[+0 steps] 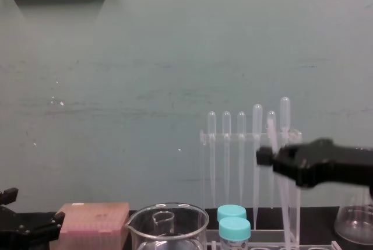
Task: Pick up the stirring rod with one hand, then place it down.
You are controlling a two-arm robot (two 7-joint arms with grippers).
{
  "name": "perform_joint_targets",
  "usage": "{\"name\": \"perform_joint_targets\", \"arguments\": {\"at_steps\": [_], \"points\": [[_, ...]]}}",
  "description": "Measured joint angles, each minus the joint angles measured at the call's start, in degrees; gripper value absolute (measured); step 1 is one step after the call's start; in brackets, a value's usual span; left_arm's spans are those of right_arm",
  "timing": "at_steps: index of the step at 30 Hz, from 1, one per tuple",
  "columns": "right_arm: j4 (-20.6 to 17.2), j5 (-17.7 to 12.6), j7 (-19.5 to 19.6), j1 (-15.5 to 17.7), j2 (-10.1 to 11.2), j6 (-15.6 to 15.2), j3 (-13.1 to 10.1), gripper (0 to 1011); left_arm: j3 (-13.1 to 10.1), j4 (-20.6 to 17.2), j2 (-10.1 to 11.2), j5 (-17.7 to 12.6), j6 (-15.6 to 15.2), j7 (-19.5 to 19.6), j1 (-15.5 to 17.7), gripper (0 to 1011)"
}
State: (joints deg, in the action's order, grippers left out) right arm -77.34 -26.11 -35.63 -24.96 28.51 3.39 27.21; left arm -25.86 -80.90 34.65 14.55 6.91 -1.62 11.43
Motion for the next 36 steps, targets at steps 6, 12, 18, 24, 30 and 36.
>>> {"name": "perform_joint_targets", "arguments": {"at_steps": [6,12,18,24,30,36], "points": [[-5.1,-2.7,0.0,0.2,1.9,-1.6,-3.2,66,0.0,0.0,0.0,0.0,0.0,0.0,0.0,1000],[-10.2,-11.0,-1.2,-0.3,3.8,-6.4,-7.8,66,0.0,0.0,0.0,0.0,0.0,0.0,0.0,1000],[-12.3,-15.4,-1.3,-1.2,5.0,-8.8,-9.8,66,0.0,0.0,0.0,0.0,0.0,0.0,0.0,1000],[-12.9,-16.7,-1.5,-2.1,6.0,-9.3,-10.0,66,0.0,0.0,0.0,0.0,0.0,0.0,0.0,1000],[-13.2,-17.6,-2.0,-3.0,6.9,-9.2,-9.0,66,0.0,0.0,0.0,0.0,0.0,0.0,0.0,1000],[-13.2,-18.1,-2.1,-3.4,7.5,-8.9,-8.3,66,0.0,0.0,0.0,0.0,0.0,0.0,0.0,1000]]}}
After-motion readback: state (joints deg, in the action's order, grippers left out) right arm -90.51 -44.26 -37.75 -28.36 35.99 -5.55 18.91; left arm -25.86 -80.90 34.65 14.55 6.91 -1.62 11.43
